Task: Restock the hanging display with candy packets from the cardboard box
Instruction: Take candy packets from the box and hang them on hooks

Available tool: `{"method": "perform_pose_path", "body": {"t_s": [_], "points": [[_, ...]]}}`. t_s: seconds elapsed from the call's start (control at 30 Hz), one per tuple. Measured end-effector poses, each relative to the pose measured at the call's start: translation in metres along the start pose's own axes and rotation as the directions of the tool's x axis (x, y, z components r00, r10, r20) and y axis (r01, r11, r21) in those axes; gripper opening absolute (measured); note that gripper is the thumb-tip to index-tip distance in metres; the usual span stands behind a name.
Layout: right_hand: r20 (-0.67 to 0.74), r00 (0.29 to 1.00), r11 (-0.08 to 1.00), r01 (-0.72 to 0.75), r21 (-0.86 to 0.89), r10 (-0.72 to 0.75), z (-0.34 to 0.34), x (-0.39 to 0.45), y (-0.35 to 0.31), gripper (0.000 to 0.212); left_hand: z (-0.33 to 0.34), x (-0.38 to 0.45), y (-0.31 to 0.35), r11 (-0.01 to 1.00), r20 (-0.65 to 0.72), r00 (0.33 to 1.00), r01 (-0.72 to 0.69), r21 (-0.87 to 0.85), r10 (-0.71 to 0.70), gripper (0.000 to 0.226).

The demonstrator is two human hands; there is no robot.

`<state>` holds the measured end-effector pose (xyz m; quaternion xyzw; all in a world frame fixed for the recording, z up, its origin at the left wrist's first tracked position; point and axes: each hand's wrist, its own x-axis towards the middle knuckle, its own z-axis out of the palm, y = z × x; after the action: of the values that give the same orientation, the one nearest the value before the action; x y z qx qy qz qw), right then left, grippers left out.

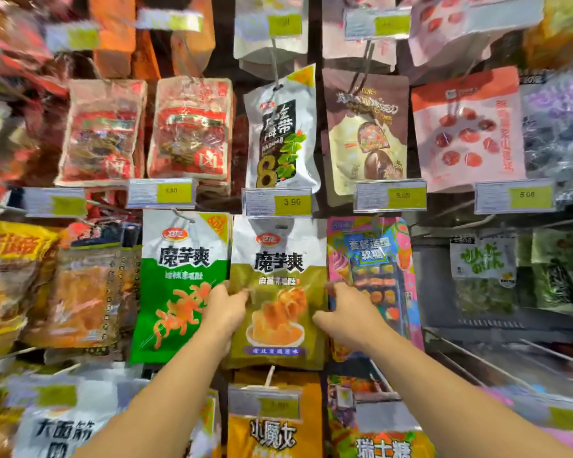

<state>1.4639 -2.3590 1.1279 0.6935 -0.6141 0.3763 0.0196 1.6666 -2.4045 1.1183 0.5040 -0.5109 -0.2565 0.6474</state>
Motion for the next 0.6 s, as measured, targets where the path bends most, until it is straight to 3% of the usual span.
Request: {"method": "perform_pose_path", "body": {"t_s": [0.1, 0.23, 0.37, 0.5, 0.6], "points": [[-0.004, 0.999, 0.999, -0.039, 0.002, 0.039, 0.008, 0.002, -0.004, 0.057, -0.007, 0.009, 0.004, 0.998, 0.049, 0.999, 0.002, -0.066, 0.002, 0.008], [-0.064, 0.994, 0.996, -0.093, 0.001, 0.093, 0.018, -0.002, -0.009, 0.036, -0.01, 0.008, 0.002, 1.0, 0.107, 0.994, -0.017, -0.027, 0.019, 0.009], [-0.133, 0.98, 0.989, -0.149, -0.021, 0.145, 0.018, -0.002, -0.012, 0.03, -0.014, 0.006, -0.006, 0.998, 0.16, 0.986, -0.057, 0.04, 0.05, 0.047], [-0.119, 0.966, 0.972, -0.233, -0.022, 0.229, 0.014, -0.008, -0.015, 0.034, -0.022, -0.01, -0.004, 0.975, 0.179, 0.98, -0.123, 0.183, 0.09, 0.021], [-0.109, 0.962, 0.968, -0.252, -0.012, 0.25, 0.011, -0.025, -0.017, 0.04, -0.034, -0.019, -0.006, 0.973, 0.2, 0.976, -0.121, 0.199, 0.08, 0.048]]}}
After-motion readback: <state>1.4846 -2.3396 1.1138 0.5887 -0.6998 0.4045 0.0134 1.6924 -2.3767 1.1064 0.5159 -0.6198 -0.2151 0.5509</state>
